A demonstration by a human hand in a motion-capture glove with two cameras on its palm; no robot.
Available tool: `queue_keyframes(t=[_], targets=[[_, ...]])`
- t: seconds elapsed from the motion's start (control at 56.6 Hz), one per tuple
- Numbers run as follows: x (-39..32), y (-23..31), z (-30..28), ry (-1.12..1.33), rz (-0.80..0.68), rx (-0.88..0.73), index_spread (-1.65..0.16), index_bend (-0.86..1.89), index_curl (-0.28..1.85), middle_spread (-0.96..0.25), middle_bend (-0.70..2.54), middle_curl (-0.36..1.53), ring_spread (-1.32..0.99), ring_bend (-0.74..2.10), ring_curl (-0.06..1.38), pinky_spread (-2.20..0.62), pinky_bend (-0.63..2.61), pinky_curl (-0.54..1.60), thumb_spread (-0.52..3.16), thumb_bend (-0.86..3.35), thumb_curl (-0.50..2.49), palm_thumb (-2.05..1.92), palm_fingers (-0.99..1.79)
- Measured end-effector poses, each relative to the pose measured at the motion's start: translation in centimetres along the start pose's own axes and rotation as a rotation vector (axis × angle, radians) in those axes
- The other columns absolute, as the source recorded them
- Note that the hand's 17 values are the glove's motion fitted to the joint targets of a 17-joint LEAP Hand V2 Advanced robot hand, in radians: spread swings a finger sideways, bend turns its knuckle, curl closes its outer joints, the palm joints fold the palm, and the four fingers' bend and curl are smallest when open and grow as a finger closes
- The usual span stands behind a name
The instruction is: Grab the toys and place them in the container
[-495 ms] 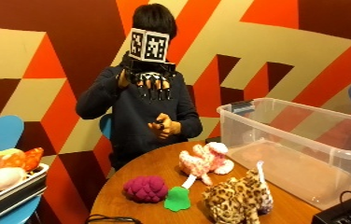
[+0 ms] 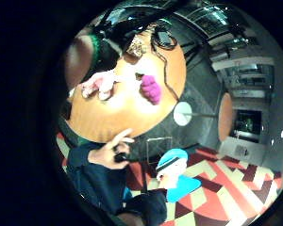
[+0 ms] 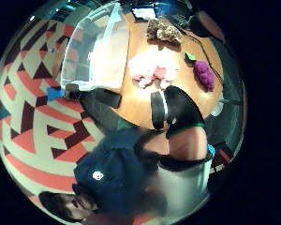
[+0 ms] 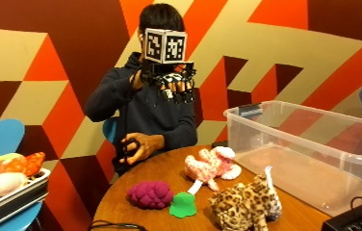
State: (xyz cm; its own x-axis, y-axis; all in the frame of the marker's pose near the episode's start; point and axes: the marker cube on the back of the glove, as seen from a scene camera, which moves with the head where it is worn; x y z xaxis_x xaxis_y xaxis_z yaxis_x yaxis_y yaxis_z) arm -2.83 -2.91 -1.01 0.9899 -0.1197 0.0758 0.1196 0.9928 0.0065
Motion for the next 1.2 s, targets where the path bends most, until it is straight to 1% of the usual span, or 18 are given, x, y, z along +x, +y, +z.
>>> queue_keyframes(t=[0.318, 0.477, 0.565, 0.636, 0.689, 0.795, 1.007, 1.096, 1.202], targets=[[-1.8, -5.2, 2.0, -0.145, -0.116, -0.014, -0.23, 0.18, 0.26, -0.03, 0.25, 0.26, -0.14, 0.57, 0.19, -0.01, 0.63, 0.29, 1.59, 0.21, 0.24, 0.14, 0.33], [-2.0, -8.4, 3.0, -0.238, -0.161, 0.015, -0.23, 0.19, 0.29, -0.03, 0.26, 0.30, -0.15, 0.55, 0.19, -0.01, 0.63, 0.29, 1.59, 0.23, 0.26, 0.17, 0.29], [-1.9, -10.1, 3.4, -0.362, -0.198, 0.067, -0.24, 0.16, 0.30, -0.03, 0.25, 0.31, -0.15, 0.57, 0.20, -0.01, 0.65, 0.31, 1.59, 0.24, 0.27, 0.17, 0.25], [-1.4, -11.5, 3.6, -0.454, -0.198, 0.150, -0.24, 0.15, 0.30, -0.03, 0.24, 0.32, -0.14, 0.56, 0.20, -0.01, 0.69, 0.32, 1.59, 0.24, 0.28, 0.17, 0.18], [-0.7, -12.5, 3.8, -0.465, -0.177, 0.215, -0.24, 0.13, 0.30, -0.02, 0.21, 0.32, -0.12, 0.49, 0.19, -0.01, 0.77, 0.35, 1.59, 0.24, 0.28, 0.17, 0.05], [1.0, -14.7, 4.2, -0.407, -0.130, 0.273, -0.23, 0.12, 0.29, 0.00, 0.20, 0.33, -0.08, 0.44, 0.18, 0.00, 0.82, 0.36, 1.57, 0.22, 0.28, 0.14, -0.04], [3.7, -20.2, 6.3, -0.387, -0.053, 0.206, -0.23, 0.07, 0.24, 0.02, 0.15, 0.32, -0.04, 0.37, 0.18, 0.01, 0.88, 0.37, 1.51, 0.15, 0.28, 0.06, -0.22], [4.2, -22.9, 8.5, -0.300, -0.020, 0.149, -0.22, 0.08, 0.22, 0.02, 0.14, 0.30, -0.02, 0.28, 0.17, 0.03, 0.86, 0.37, 1.44, 0.10, 0.27, 0.02, -0.30], [4.2, -25.8, 11.4, -0.248, 0.004, 0.069, -0.22, 0.07, 0.20, 0.03, 0.12, 0.29, -0.01, 0.21, 0.17, 0.04, 0.83, 0.36, 1.36, 0.05, 0.27, -0.01, -0.32]])
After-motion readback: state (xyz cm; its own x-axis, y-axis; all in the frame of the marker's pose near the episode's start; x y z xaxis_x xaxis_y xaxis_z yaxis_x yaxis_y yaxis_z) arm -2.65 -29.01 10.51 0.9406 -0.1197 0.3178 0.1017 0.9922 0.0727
